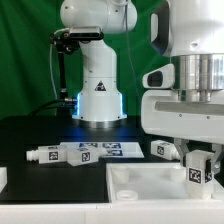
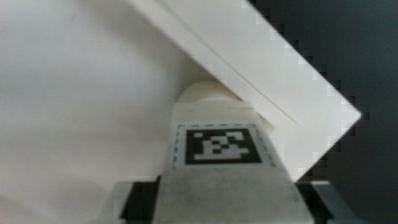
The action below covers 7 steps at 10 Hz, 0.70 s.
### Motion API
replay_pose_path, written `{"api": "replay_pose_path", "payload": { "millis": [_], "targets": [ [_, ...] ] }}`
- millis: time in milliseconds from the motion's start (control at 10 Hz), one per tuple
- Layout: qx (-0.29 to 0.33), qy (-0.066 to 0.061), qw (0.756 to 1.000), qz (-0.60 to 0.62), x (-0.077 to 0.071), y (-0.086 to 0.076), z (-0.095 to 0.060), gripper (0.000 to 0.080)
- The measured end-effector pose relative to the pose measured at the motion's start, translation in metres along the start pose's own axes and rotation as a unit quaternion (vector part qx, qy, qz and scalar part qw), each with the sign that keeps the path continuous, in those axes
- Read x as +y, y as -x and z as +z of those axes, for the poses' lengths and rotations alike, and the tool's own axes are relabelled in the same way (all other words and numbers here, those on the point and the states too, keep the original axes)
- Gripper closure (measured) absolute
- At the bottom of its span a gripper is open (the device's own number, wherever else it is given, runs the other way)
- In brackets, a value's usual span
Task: Assemble one leg
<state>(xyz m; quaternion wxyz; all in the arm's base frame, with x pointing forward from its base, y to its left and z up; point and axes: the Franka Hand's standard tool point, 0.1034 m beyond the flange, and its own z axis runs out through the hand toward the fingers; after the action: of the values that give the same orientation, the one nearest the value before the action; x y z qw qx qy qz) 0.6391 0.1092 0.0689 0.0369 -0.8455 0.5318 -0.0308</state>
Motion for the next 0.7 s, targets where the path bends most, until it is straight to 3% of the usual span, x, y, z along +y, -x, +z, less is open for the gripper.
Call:
{"api": "replay_pose_path", "payload": {
  "millis": [200, 700],
  "targets": [
    [-0.017, -0.001, 0.985, 0.173, -0.0014, -0.0005, 0.0002, 0.0514],
    [-0.018, 0.0, 0.964, 0.265, -0.0002, 0.0007, 0.0008, 0.0514]
  ]
}}
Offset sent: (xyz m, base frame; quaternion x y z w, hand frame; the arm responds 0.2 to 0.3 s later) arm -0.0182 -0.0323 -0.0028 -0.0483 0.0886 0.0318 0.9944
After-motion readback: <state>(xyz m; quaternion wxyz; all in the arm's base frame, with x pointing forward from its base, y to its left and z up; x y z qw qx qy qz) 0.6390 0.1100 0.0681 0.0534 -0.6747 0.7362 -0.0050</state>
